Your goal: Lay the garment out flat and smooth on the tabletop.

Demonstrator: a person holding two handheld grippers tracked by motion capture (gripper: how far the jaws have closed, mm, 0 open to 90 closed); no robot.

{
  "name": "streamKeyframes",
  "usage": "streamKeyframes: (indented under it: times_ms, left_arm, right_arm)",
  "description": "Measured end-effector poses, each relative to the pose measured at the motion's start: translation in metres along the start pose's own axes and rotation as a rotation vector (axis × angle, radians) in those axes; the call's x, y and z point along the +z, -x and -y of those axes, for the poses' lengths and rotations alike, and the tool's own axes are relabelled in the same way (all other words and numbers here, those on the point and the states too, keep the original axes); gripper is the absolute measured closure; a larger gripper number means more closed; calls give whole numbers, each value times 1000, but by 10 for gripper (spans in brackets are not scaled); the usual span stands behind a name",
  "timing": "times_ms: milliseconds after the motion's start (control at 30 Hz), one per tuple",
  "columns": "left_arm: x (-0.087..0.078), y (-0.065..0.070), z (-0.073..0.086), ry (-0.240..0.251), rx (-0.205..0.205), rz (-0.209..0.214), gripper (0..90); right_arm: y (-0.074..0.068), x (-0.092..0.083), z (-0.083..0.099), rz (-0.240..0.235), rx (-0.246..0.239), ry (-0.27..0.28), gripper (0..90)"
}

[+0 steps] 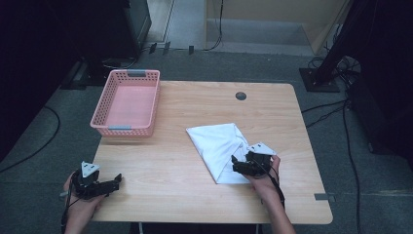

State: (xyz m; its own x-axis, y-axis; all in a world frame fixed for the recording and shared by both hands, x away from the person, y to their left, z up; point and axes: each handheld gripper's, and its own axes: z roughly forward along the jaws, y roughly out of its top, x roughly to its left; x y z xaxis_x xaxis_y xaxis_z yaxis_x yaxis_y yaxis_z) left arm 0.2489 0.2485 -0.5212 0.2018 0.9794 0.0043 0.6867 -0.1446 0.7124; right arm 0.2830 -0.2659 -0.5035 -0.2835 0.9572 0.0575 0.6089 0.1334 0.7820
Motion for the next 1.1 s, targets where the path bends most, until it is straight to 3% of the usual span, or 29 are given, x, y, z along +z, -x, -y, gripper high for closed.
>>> streamKeyframes:
  times_ms: [167, 333, 533, 767, 933, 1100]
  left_arm:
    - [0, 0, 0, 0, 0, 0, 0]
    - [0, 0, 0, 0, 0, 0, 0]
    - [0, 0, 0, 0, 0, 0, 0]
    - [0, 0, 0, 1, -2, -2, 0]
    - [0, 1, 0, 4, 2, -11, 0]
    - [-1, 1, -1, 1, -4, -61, 0]
  right_arm:
    - [14, 12, 3, 27, 4, -61, 54]
    - [23, 16, 5, 25, 48, -49, 24]
    - [31, 17, 5, 42, 64, -26, 21]
    - [32, 21, 11, 63, 21, -72, 22]
    - [27, 21, 11, 83, -9, -66, 23]
    - [30, 21, 11, 80, 39, -84, 11]
